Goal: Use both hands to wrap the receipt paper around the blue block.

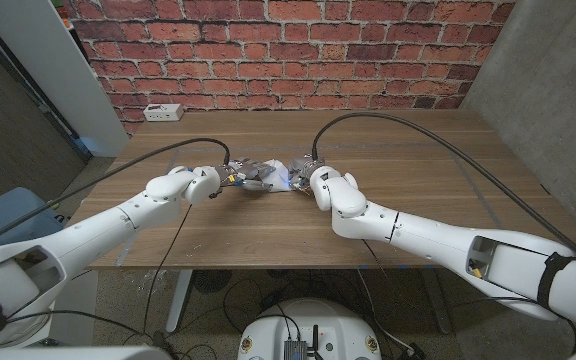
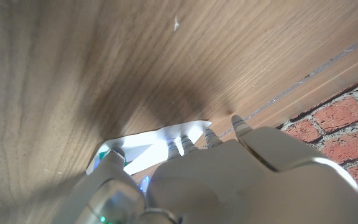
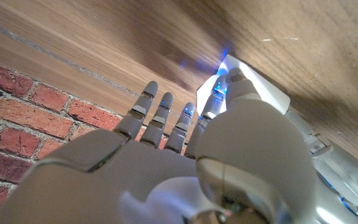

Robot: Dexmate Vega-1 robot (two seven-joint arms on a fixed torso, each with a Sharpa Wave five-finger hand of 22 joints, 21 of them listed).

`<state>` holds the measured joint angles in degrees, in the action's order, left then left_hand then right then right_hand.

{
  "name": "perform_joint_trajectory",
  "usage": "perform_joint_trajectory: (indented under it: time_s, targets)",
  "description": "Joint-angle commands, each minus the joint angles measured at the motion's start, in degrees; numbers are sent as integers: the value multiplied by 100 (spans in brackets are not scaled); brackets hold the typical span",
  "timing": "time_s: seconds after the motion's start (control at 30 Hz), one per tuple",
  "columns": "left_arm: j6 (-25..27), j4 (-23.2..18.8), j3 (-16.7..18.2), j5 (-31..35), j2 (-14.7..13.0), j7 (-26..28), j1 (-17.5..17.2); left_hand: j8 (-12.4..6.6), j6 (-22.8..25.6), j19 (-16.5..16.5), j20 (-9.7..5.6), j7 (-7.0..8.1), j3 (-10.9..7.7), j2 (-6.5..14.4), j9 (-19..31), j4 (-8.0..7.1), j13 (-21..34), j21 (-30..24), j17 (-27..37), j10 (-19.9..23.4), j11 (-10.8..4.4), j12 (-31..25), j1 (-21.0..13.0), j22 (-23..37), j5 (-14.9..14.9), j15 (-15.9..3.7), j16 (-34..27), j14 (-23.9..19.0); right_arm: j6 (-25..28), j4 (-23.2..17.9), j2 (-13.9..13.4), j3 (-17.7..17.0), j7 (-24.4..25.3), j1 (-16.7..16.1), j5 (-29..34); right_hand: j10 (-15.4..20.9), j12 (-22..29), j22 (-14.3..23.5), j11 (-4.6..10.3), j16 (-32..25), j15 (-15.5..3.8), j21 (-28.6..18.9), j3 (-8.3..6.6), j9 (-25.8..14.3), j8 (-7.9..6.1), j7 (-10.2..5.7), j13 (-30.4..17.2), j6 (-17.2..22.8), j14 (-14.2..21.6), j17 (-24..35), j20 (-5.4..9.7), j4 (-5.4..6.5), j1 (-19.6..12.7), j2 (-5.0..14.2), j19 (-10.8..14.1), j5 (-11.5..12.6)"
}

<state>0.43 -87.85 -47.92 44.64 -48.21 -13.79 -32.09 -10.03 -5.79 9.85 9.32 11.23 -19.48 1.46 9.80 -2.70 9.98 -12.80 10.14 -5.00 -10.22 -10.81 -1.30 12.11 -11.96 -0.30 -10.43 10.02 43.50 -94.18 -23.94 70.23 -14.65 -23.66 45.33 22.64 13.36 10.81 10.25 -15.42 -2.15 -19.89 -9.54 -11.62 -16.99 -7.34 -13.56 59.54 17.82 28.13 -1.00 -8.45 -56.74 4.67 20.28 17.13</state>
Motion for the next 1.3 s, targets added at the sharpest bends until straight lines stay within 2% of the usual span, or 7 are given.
perform_joint_trajectory:
  time_s: [0.03, 0.33, 0.7, 0.77, 0.87, 1.17, 1.3]
  targets:
    - [95, -172, 62, -12, -64, -42, -109, -9, -69, 325, 18, 23, 14, -5, 15, -24, 35, -16, 14, -55, -25, -18, -10, 14, -55, -27, -7, 78, -133, 101, 6, 133, 381, -163, 453, 126, 34, 15, -1, -76, -742, 14, 108, -36, -45, 54, 2, 121, 142, -2, 7, -32, -83, -153, 82, -35]
    - [156, -308, 124, -12, -132, -34, -218, -13, -86, 325, 27, 23, 22, -4, 16, -33, 36, -21, 14, -50, -8, -24, -14, 13, -59, -18, -8, 81, -437, 255, 4, 188, 831, -373, 914, 344, 82, 17, 80, -191, -916, 20, 227, -68, -163, 139, -31, 396, 299, 24, 68, -24, -232, -268, 120, 12]
    - [201, -462, 276, -82, -239, 165, -411, -41, -39, 321, 26, -4, 36, -2, 16, -47, 36, -31, 14, -38, 54, -33, -19, 12, -65, -18, -14, 74, -538, 378, 72, 192, 594, -412, 1422, 406, 78, 20, 93, -247, -944, 23, 323, -82, -179, 137, -60, 417, 303, 67, 99, 19, -280, -305, 145, 43]
    - [172, -481, 352, -127, -268, 403, -499, -131, 245, 252, 48, -66, 51, 23, 17, -73, 38, -69, 7, 206, 276, -121, -39, 7, -78, -20, -61, -89, -543, 387, 80, 172, 582, -427, 1499, 415, 76, 21, 81, -259, -945, 18, 336, -84, -178, 129, -64, 412, 312, 74, 95, 27, -288, -302, 163, 50]
    - [209, -507, 492, -110, -288, 1019, -703, -221, 711, 80, 98, -108, 16, 154, 22, -117, 44, -141, -3, 598, 449, -224, -93, -5, -101, -53, -111, -406, -567, 390, 83, 146, 560, -445, 1608, 410, 69, 21, 92, -266, -946, 23, 352, -87, -170, 141, -70, 387, 301, 83, 108, 39, -295, -298, 157, 57]
    - [101, -288, 824, -166, -160, 3033, -1198, -378, 1724, -283, 230, -388, -130, 387, 53, -172, 75, -259, -8, 1337, 515, -376, -231, -31, -69, 124, -174, -1118, -589, 412, 126, 21, 541, -524, 1822, 431, 57, 22, 78, -279, -943, 23, 394, -95, -185, 173, -89, 409, 325, 85, 82, 79, -307, -269, 180, 89]
    - [-3, -113, 877, -181, -64, 3703, -1281, -440, 2062, -423, 278, -401, -177, 402, 85, -163, 99, -301, -4, 1616, 567, -442, -280, -34, -31, 149, -184, -1346, -590, 404, 134, -30, 539, -555, 1905, 446, 57, 21, 63, -268, -953, 18, 401, -97, -176, 202, -95, 382, 339, 68, 64, 87, -311, -264, 201, 102]
